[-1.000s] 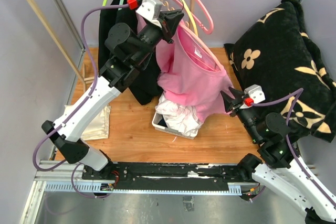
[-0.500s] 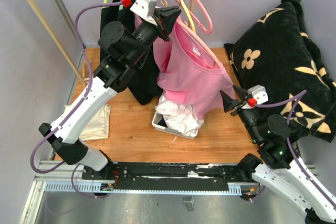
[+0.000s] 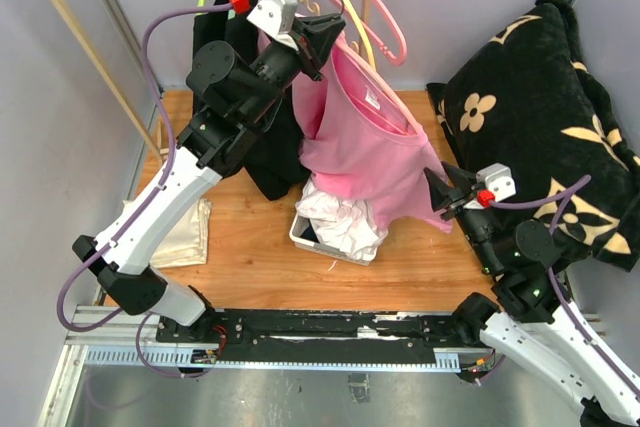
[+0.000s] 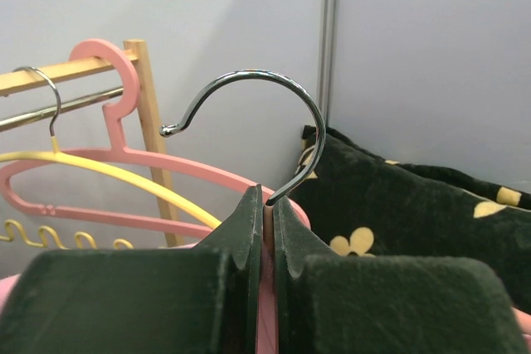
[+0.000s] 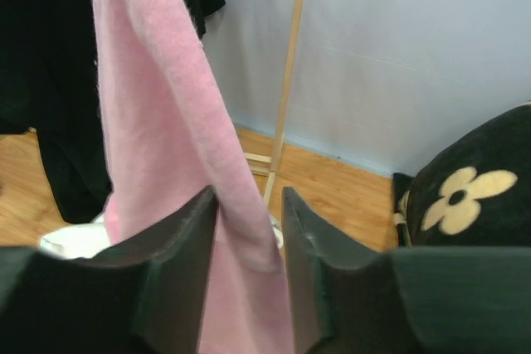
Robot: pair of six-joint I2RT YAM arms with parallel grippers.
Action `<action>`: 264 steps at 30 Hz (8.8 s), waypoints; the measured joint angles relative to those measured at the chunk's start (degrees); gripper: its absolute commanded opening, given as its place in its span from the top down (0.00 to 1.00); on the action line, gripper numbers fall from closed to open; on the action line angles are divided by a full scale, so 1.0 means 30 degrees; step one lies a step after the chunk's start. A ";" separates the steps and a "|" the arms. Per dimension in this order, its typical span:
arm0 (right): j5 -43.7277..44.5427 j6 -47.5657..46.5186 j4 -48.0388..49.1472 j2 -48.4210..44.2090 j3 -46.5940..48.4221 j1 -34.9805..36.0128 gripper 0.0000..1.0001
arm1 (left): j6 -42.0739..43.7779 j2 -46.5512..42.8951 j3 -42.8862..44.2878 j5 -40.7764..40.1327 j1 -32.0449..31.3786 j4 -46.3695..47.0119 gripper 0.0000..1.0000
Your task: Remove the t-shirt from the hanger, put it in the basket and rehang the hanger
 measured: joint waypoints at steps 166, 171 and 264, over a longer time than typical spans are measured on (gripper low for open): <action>-0.4262 0.0109 -0.6149 0.0328 0.6098 0.0000 0.99 | 0.0787 0.2251 -0.3657 -0.4925 -0.0306 0.1843 1.00; -0.4226 -0.0248 -0.6790 0.0211 0.6113 0.0000 0.99 | 0.0743 0.3155 -0.2361 -0.4510 -0.0306 0.0663 0.98; -0.4160 -0.0823 -0.8357 -0.2186 0.6419 0.0000 0.99 | 0.1173 0.2798 -0.1384 -0.5399 0.0503 -0.2361 1.00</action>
